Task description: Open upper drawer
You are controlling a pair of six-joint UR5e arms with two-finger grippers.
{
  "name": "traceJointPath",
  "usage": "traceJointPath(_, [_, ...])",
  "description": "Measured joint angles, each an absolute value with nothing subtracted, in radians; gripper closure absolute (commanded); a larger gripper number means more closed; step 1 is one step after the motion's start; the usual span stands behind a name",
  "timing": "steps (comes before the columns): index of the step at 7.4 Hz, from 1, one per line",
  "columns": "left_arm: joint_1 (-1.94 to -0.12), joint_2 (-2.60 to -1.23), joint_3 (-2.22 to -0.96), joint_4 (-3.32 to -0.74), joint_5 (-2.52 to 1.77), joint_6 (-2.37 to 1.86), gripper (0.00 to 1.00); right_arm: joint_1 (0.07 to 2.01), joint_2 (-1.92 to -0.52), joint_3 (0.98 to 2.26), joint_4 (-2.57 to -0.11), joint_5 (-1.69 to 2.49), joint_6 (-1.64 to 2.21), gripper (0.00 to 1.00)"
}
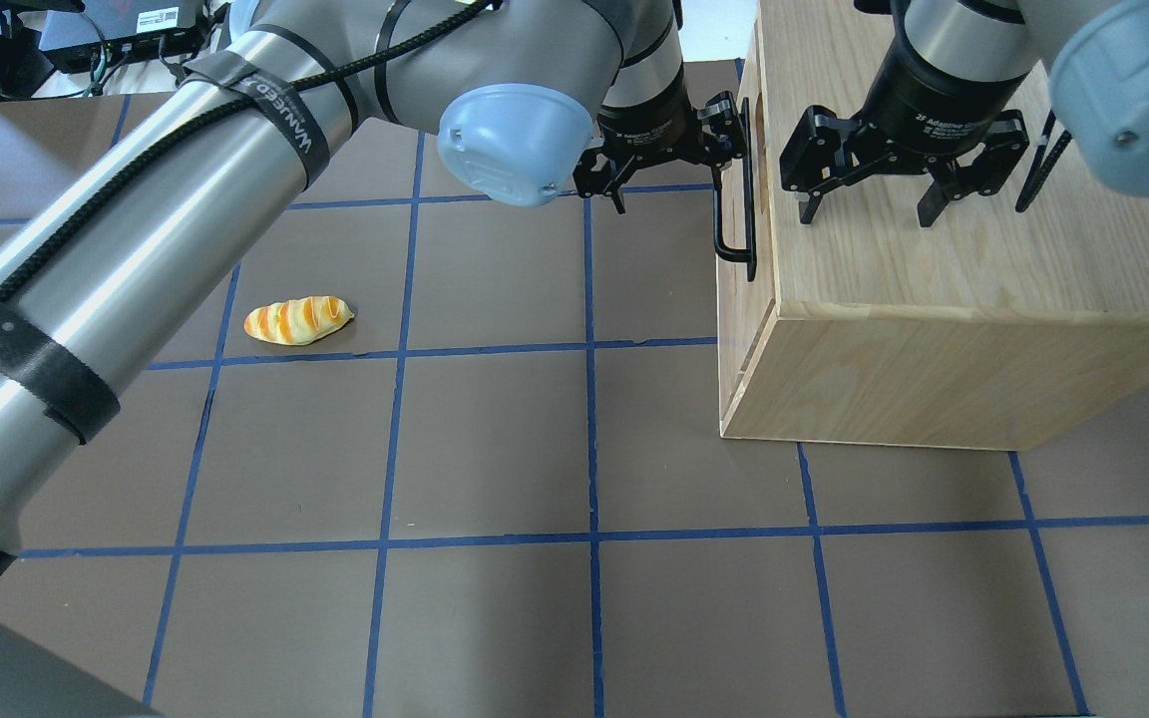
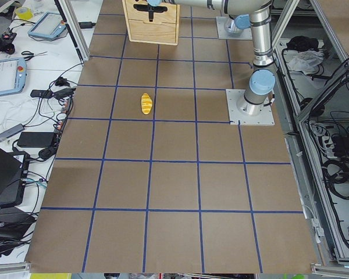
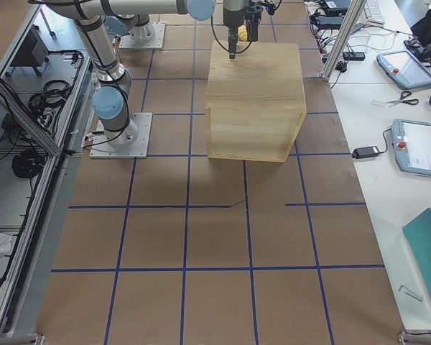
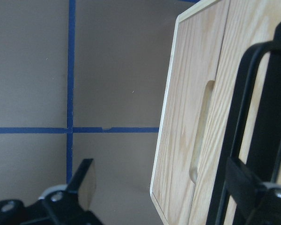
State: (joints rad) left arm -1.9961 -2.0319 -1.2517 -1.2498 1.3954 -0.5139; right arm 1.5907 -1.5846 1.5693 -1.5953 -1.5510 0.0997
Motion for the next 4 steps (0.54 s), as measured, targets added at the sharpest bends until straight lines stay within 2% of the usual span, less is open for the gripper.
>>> traceJointPath(4, [-1.997,-2.041,-1.252,-1.246,1.393,-0.512,0.0,1.591,-1.585,1.569,-1.595,-1.552,0.1,0.0])
